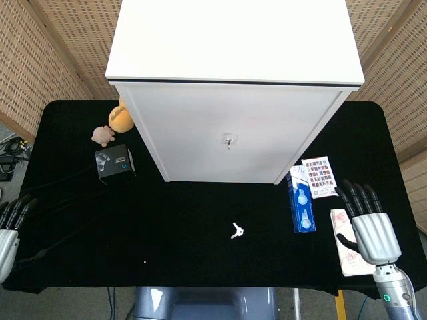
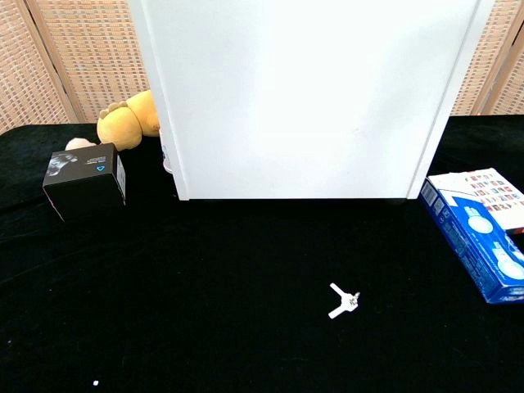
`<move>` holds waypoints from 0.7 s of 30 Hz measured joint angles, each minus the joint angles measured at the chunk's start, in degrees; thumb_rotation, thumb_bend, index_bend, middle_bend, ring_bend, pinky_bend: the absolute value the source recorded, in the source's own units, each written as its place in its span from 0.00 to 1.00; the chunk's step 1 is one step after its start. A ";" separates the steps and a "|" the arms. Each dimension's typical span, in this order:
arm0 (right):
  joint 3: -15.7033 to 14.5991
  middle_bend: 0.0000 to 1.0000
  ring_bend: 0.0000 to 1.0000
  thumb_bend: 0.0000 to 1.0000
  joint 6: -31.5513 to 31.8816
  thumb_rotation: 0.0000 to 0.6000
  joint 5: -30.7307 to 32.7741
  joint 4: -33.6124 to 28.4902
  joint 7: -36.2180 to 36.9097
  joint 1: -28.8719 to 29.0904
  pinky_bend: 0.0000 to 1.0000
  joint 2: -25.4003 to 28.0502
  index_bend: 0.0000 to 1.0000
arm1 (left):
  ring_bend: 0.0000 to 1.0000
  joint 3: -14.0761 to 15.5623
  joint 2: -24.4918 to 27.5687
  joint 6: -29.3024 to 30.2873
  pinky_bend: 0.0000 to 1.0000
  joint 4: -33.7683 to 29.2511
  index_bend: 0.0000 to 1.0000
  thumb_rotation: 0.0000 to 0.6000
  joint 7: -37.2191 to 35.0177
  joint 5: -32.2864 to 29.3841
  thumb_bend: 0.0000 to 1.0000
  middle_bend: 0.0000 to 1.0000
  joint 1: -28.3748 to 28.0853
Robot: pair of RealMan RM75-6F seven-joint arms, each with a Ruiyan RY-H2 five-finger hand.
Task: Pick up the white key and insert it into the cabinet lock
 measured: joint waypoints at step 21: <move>0.75 0.93 0.94 0.36 -23.48 1.00 -2.66 3.67 22.57 10.08 1.00 -4.28 0.41 | 0.00 -0.84 -0.74 -2.61 0.00 0.28 0.00 1.00 1.14 -2.89 0.00 0.00 -1.01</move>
